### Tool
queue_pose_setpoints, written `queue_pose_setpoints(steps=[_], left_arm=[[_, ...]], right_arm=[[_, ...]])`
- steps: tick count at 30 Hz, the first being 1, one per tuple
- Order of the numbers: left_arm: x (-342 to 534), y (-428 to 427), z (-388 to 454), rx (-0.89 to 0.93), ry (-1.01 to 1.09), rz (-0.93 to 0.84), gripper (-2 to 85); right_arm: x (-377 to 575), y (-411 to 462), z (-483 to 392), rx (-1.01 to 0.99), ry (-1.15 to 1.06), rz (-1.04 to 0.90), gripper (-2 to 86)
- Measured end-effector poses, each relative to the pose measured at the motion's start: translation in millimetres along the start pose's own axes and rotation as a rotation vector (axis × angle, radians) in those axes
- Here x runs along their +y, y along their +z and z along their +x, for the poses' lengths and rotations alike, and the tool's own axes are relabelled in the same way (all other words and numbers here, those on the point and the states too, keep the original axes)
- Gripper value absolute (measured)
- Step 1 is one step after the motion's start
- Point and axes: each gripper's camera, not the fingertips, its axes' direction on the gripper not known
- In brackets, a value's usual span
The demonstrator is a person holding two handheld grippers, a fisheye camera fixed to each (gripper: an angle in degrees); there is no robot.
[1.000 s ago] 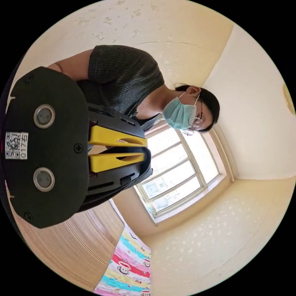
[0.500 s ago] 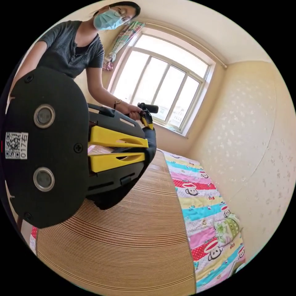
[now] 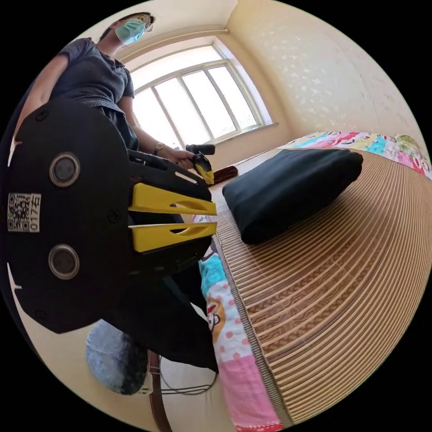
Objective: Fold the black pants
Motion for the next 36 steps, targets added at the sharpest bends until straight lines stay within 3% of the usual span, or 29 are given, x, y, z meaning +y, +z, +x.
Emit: queue_pose_setpoints(steps=[3, 7, 11, 14, 17, 19, 23, 29, 36], left_arm=[[-21, -19, -10, 0.104, 0.039, 0.096, 10.9], [-87, -36, 3, 0.001, 0.154, 0.136, 15.6], [-151, -27, 1, -0.093, 0.197, 0.113, 18.5], [-178, 0, -11, -0.111, 0.217, 0.017, 18.0], [-177, 14, -36, -0.046, 0.178, 0.04, 15.8], [-169, 10, -54, 0.006, 0.112, 0.089, 15.1], [-129, 13, -75, 0.013, 0.085, 0.152, 11.2], [-69, 39, -58, 0.052, 0.221, -0.032, 6.7], [-16, 100, 17, 0.092, 0.331, -0.119, 6.5]], right_arm=[[-29, -9, -28, 0.022, -0.064, 0.003, 10.1], [-96, -1, -68, 0.09, -0.133, -0.047, 20.9], [-146, 19, -81, 0.077, -0.145, -0.11, 23.5], [-170, 42, -83, 0.06, -0.137, -0.165, 22.6], [-166, 47, -82, 0.087, -0.158, -0.156, 19.0], [-155, 44, -57, -0.104, -0.072, -0.162, 17.1], [-111, 26, -31, -0.226, -0.029, -0.16, 12.9], [-17, -41, -16, -0.327, -0.053, -0.17, 7.7], [61, -201, -40, -0.36, -0.215, -0.035, 4.6]])
